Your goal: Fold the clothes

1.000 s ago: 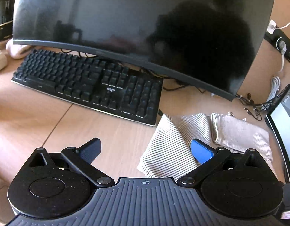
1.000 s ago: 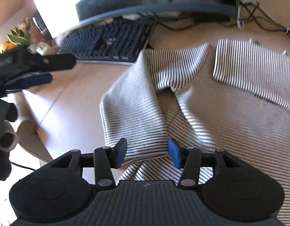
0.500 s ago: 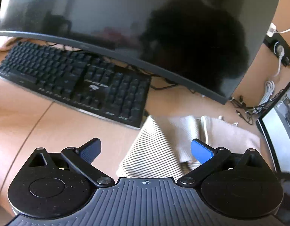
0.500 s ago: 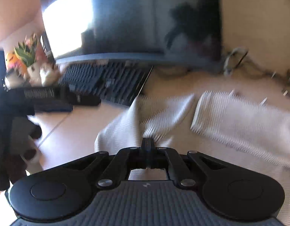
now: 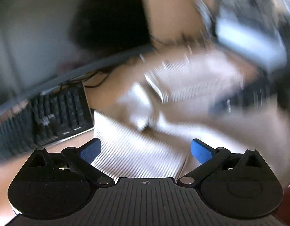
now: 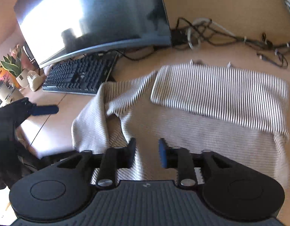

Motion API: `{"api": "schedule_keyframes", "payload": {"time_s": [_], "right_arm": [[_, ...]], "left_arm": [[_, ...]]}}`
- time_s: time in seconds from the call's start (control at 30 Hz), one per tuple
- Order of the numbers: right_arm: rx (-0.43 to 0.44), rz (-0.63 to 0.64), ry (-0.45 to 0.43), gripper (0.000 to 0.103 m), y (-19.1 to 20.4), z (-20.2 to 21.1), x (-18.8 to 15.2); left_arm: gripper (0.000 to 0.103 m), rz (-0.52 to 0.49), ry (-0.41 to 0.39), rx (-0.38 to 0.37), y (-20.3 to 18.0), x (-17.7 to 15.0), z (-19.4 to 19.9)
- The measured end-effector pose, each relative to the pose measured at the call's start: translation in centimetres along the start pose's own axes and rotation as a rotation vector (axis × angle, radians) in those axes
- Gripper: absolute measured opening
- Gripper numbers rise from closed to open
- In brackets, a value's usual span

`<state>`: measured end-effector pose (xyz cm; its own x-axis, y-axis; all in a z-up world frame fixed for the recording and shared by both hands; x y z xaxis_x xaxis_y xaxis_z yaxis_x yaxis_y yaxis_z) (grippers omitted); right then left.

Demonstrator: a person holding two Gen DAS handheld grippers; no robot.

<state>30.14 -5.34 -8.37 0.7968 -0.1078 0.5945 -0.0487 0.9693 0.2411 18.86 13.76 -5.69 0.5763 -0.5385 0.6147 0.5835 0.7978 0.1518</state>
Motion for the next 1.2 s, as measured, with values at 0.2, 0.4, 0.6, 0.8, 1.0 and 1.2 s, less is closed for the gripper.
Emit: {"api": "schedule_keyframes", "payload": {"time_s": [0.2, 0.4, 0.6, 0.8, 1.0, 1.2], "right_arm": [[-0.005, 0.026, 0.004, 0.047, 0.5, -0.2, -1.2], [0.007, 0.040, 0.012, 0.052, 0.6, 0.0, -2.0], [0.150, 0.039, -0.033, 0.060, 1.8, 1.5, -1.9], [0.213, -0.079, -0.122, 0.060, 2.2, 2.2, -0.1], [0.197, -0.223, -0.182, 0.040, -0.2, 2.7, 2.0], [0.119, -0.214, -0.257, 0.000, -2.0, 3.8, 4.4]], "left_arm": [[0.059, -0.074, 0.090, 0.042, -0.9, -1.7, -2.4], [0.016, 0.141, 0.064, -0.051, 2.3, -1.4, -3.4], [0.010, 0.373, -0.091, -0.185, 5.1, 1.8, -1.4], [0.009, 0.405, -0.207, -0.267, 5.4, 5.8, 0.3], [0.009, 0.378, -0.278, -0.325, 3.8, 8.7, 1.6], [0.010, 0.344, -0.346, -0.362, 2.5, 11.6, 2.0]]}}
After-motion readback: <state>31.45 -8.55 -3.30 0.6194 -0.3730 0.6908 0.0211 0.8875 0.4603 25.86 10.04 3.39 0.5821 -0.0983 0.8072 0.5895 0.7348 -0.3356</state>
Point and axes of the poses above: each gripper's, at about its wrist camera, not at the fingertips, and z roughly against the way its jaws point, y to its left, x to its top, the point moved 1 cm from there along -z, roughly the way its jaws point, and after that the axes turned 6 degrees about -x, right-handed, at the moved point
